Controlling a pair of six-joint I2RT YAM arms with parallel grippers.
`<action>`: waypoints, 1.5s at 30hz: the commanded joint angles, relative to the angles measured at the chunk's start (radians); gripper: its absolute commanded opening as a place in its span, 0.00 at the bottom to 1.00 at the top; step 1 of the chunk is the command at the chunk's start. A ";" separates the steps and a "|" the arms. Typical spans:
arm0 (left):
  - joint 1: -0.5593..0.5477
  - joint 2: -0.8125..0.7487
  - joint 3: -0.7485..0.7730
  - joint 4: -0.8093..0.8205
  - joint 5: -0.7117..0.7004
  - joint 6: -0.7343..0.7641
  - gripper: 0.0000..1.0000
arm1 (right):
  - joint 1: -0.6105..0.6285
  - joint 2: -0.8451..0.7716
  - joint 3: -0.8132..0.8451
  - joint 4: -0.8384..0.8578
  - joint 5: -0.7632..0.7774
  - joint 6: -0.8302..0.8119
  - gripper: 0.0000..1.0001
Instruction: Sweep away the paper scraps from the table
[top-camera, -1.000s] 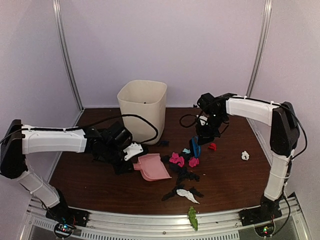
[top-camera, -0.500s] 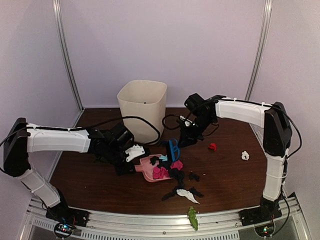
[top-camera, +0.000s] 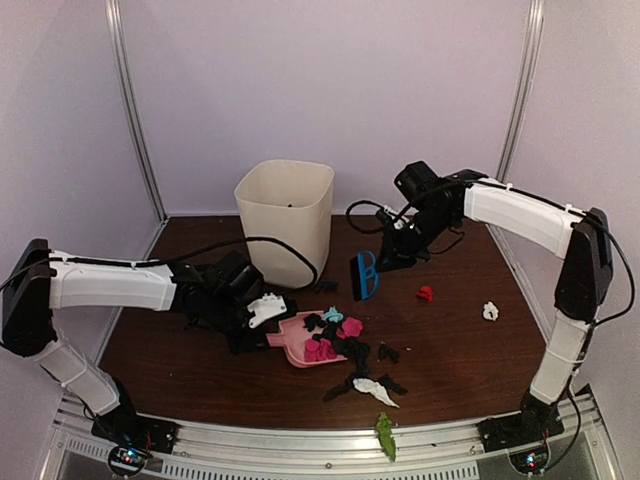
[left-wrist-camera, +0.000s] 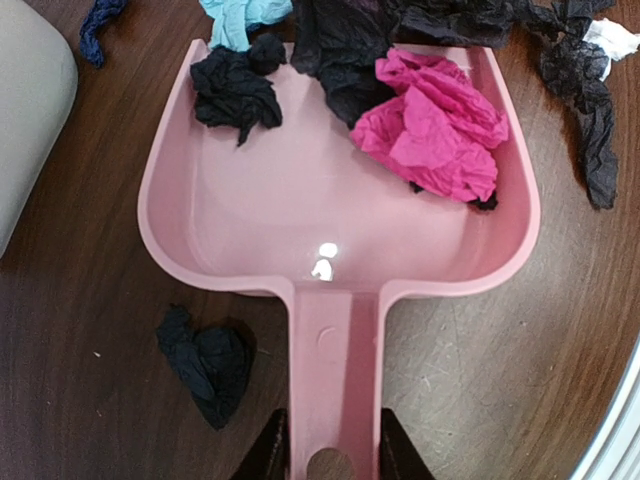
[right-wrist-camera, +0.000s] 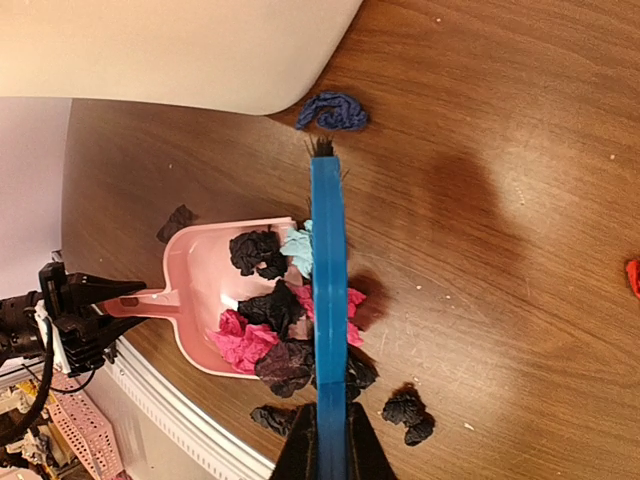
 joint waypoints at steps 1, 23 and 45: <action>0.006 -0.025 -0.029 0.018 0.000 0.015 0.02 | -0.013 -0.043 -0.017 -0.077 0.106 -0.011 0.00; 0.025 -0.033 -0.082 0.096 -0.032 0.019 0.00 | 0.114 0.163 0.045 -0.061 0.136 0.057 0.00; 0.043 -0.107 -0.197 0.294 -0.009 0.027 0.00 | 0.174 0.202 0.055 0.057 -0.098 0.112 0.00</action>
